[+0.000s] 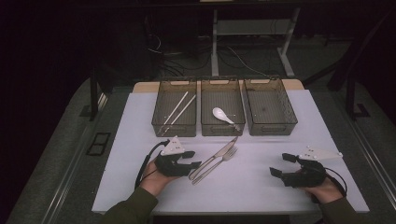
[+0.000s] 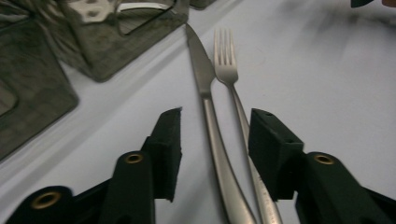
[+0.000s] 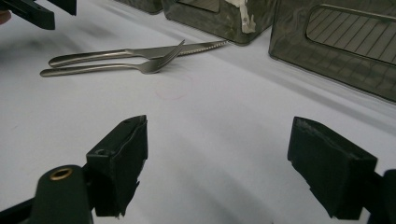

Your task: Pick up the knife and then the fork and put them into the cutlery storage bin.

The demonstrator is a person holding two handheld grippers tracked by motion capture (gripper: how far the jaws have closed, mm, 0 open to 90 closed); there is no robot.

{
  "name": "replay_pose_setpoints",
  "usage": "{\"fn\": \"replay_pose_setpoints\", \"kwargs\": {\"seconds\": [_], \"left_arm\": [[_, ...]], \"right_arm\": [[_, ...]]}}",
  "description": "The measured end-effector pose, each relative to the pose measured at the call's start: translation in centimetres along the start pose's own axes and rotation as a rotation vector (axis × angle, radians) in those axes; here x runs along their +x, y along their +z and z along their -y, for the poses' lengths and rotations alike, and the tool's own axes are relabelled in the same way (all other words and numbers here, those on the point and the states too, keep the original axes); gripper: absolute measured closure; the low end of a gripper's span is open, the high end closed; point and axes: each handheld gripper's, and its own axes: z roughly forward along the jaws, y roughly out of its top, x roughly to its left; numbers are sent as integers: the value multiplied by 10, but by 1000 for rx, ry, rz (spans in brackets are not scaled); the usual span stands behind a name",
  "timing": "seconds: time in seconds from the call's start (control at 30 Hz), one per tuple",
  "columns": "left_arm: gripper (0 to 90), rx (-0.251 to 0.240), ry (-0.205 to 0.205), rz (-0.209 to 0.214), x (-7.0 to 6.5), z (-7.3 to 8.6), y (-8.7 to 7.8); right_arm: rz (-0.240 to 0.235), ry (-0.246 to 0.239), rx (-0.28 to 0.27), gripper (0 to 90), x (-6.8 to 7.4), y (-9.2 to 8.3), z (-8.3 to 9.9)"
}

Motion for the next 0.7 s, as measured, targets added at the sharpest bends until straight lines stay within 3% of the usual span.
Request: {"fn": "replay_pose_setpoints", "kwargs": {"seconds": [0.13,0.43,0.7], "left_arm": [[643,23,16,24,-5,-5,13],[883,48,44,13,-3,-31,51],[890,57,41,10,9,-56,91]], "right_arm": [[1,-3,7,199,0,1,0],[1,0,3,200,0,0,0],[-3,-3,0,200,-1,0,0]]}}
